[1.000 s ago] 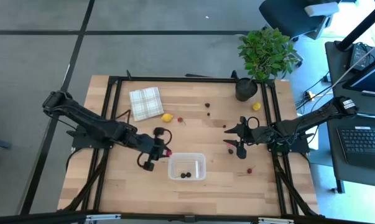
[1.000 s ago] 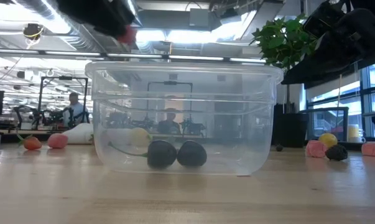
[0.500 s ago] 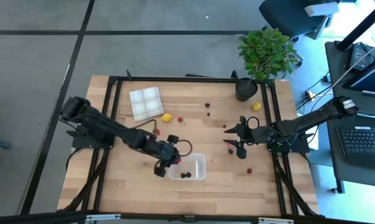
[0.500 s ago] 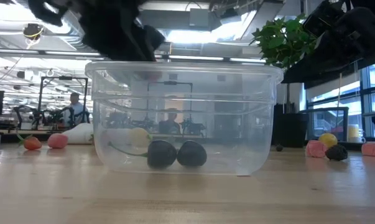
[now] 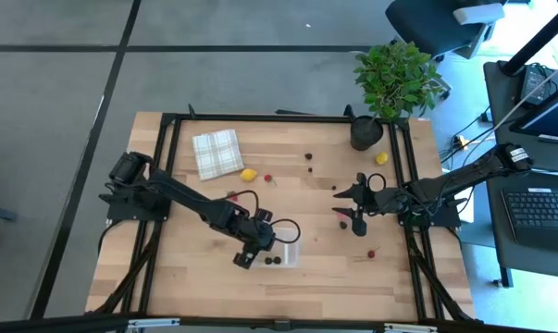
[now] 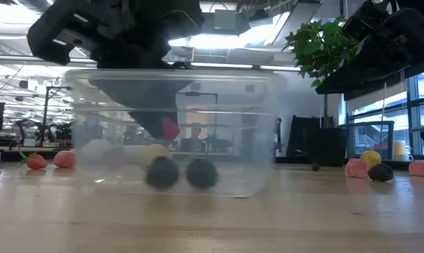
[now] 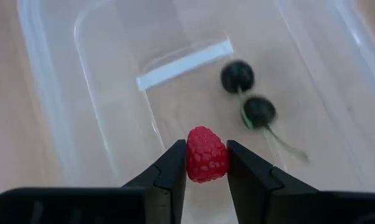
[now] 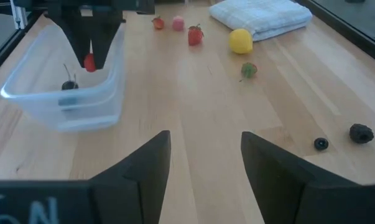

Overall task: Pick and placing Produce into tupperware
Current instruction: Put the raspberry into the transparent bin, then put the left peach into the transparent bin

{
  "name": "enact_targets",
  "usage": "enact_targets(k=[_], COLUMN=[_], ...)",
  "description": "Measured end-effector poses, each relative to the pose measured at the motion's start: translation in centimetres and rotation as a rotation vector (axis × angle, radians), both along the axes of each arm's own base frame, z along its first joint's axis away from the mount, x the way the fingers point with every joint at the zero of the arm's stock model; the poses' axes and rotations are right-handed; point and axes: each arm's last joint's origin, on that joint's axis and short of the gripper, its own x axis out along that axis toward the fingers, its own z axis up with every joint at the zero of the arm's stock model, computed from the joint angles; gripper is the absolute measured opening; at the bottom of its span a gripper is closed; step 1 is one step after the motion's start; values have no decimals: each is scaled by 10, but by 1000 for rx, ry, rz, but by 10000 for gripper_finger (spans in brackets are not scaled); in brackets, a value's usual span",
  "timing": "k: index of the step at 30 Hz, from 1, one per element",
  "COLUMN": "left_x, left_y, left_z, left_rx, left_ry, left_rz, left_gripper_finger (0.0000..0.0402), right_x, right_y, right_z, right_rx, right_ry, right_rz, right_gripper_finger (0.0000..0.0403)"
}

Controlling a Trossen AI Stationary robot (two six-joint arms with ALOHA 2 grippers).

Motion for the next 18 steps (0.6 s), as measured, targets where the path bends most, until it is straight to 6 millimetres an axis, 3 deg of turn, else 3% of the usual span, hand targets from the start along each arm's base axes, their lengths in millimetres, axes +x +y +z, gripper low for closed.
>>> enact_targets(k=[4, 18], left_x=[0, -3], left_y=[0, 2], left_z=[0, 8], left_rx=[1, 22], left_ry=[4, -17], left_rz=[1, 15], left_gripper_finger=[87, 163], right_x=[0, 0], right_y=[0, 0], right_z=[0, 0], right_rx=[1, 2], right_ry=[0, 1], right_rz=[-1, -1], right_gripper_finger=[198, 198])
